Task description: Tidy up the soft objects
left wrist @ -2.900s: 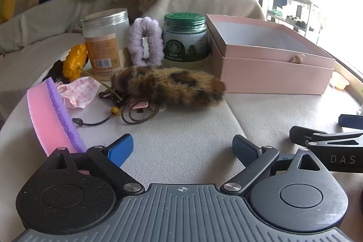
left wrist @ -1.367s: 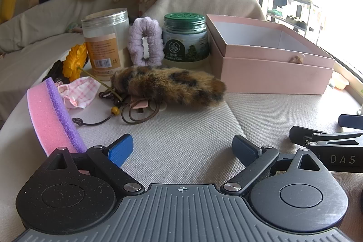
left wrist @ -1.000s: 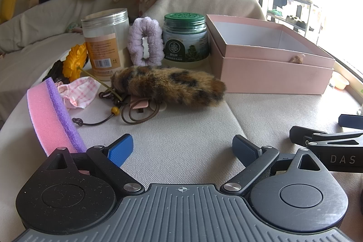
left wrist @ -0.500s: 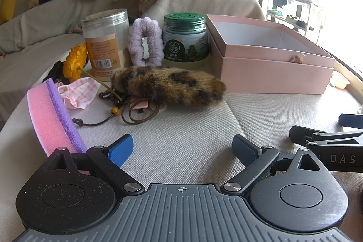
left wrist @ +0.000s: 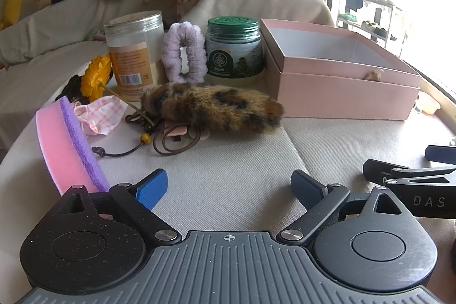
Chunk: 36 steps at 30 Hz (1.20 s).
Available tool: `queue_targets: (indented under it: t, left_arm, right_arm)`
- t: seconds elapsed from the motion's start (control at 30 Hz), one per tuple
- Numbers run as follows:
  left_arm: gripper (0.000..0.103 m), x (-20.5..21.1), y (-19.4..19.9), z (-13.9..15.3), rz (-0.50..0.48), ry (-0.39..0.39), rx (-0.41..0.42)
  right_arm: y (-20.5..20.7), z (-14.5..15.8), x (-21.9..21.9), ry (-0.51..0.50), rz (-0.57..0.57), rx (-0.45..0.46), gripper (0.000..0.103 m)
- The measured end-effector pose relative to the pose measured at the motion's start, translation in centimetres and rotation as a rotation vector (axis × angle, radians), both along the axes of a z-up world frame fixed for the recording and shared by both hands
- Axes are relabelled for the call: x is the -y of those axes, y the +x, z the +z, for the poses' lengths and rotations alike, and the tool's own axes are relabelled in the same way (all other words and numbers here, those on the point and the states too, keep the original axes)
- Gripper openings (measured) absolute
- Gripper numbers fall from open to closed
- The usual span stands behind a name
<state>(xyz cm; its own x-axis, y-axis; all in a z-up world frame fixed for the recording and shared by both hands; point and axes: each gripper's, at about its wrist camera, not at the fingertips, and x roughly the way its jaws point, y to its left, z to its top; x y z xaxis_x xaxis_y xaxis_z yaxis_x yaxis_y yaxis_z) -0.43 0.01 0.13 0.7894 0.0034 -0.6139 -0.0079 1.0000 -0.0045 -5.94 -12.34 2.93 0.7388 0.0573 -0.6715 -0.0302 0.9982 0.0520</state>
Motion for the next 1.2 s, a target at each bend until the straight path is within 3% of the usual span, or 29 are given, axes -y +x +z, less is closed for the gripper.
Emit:
queue_targets:
  t: [0.2,0.27,0.33,0.4,0.5,0.6,0.67,0.9,0.97,1.0,1.03,1.1,1.2]
  left_arm:
    - [0.097,-0.9,-1.0,0.8,-0.076,-0.117,0.004]
    - [0.097,-1.2,-2.8,2.2,-0.118,-0.155,0.041]
    - [0.097,-1.7,-4.6,3.7,-0.122,-0.135,0.111]
    - [0.097,-3.1,-6.1,5.3,-0.089,-0.108,0.205]
    - [0.097,-6.3,-6.0,6.5,0.047,-0.092,0.261]
    - [0.097,-9.8,-3.9,6.1,0.176,-0.145,0.177]
    - [0.097,-10.9,-2.6,5.3,0.191,-0.186,0.13]
    - [0.097,-11.9,-0.2,3.0,0.217,-0.113,0.059]
    - [0.084,-12.8,-0.8,2.8,0.189,-0.134,0.067]
    - [0.058,-13.1,-1.1,2.9,0.172,-0.142,0.08]
    - [0.049,-13.5,-1.7,2.9,0.135,-0.169,0.102]
    - [0.038,-14.2,-2.7,3.4,0.119,-0.175,0.133]
    - [0.036,-17.0,-3.8,4.0,0.136,-0.205,0.157]
  right_arm:
    - [0.0,-0.1,0.0,0.0,0.0,0.0,0.103]
    - [0.0,-0.1,0.0,0.001,0.0,0.0,0.103]
    - [0.1,-0.1,0.1,0.0,0.01,-0.008,0.103]
    - [0.6,0.1,0.3,-0.003,0.04,-0.048,0.103]
    - [1.1,0.4,0.3,-0.004,0.065,-0.088,0.103]
    - [1.3,0.6,0.2,-0.006,0.068,-0.095,0.103]
    - [1.1,0.5,0.4,-0.005,0.061,-0.105,0.103]
    - [1.3,0.5,0.0,-0.011,0.076,-0.12,0.103]
    - [1.1,0.5,-0.2,-0.012,0.099,-0.116,0.103]
    - [1.1,0.6,-0.4,-0.016,0.11,-0.12,0.103]
    - [1.1,0.9,-0.9,-0.027,0.127,-0.117,0.103]
    - [0.8,2.2,-2.6,-0.067,0.163,-0.044,0.103]
    - [1.1,6.0,-6.8,-0.098,0.259,0.133,0.103]
